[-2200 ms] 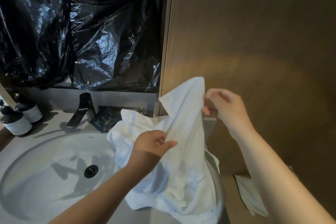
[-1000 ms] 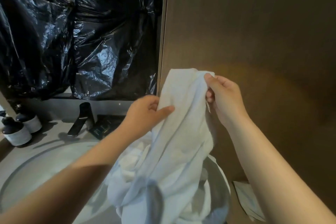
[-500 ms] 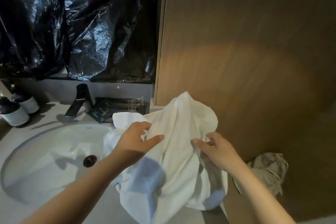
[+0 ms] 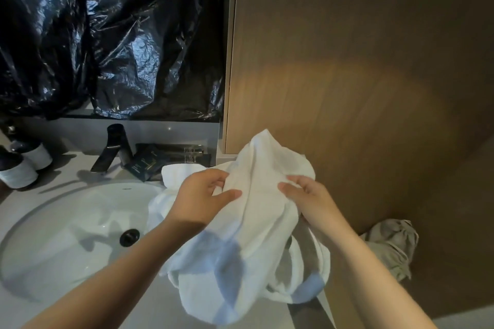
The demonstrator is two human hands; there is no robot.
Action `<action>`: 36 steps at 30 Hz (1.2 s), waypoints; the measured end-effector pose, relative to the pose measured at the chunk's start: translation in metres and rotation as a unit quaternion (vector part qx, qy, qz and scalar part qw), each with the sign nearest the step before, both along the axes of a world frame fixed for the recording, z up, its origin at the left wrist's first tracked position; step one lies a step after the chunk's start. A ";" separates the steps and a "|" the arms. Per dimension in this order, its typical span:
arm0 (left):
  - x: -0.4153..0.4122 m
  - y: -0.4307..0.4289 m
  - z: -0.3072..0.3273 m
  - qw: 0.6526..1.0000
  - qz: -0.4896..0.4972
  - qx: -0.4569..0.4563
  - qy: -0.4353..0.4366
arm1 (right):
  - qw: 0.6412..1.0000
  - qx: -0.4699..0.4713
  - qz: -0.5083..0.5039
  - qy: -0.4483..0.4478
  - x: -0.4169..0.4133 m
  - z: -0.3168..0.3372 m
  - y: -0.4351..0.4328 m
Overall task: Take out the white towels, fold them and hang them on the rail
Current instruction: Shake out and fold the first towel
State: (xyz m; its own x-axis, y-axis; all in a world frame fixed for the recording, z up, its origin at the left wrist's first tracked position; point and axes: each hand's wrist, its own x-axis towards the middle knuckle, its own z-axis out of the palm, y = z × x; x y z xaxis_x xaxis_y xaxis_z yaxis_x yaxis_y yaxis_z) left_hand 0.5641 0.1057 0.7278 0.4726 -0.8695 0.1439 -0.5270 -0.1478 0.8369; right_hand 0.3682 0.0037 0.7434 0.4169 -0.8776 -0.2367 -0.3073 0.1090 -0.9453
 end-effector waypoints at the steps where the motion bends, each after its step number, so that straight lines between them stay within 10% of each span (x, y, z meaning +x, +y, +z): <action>1: 0.000 -0.004 0.008 1.000 0.000 -0.012 0.002 | 1.000 -0.005 -0.008 -0.022 0.001 0.009 -0.004; 19: 0.020 -0.069 0.147 0.978 0.030 -0.200 -0.058 | 0.964 -0.194 -0.075 -0.165 0.019 0.125 -0.050; 25: 0.035 -0.084 0.092 0.973 -0.031 0.068 -0.218 | 0.984 -0.175 0.032 -0.005 0.015 0.067 -0.064; 28: 0.026 -0.057 0.050 0.971 -0.001 0.046 -0.233 | 0.988 -0.119 0.068 0.068 0.004 0.018 -0.059; 36: -0.021 -0.005 -0.025 0.995 -0.042 0.078 -0.035 | 0.993 -0.054 -0.001 0.108 -0.021 -0.034 -0.033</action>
State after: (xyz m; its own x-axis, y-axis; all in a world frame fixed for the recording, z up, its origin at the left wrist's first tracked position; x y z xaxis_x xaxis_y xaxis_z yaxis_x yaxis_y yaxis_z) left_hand 0.5432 0.1010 0.7023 0.3911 -0.9197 0.0345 -0.5995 -0.2262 0.7677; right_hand 0.3472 -0.0289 0.7095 0.3641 -0.9037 -0.2255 -0.5037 0.0126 -0.8638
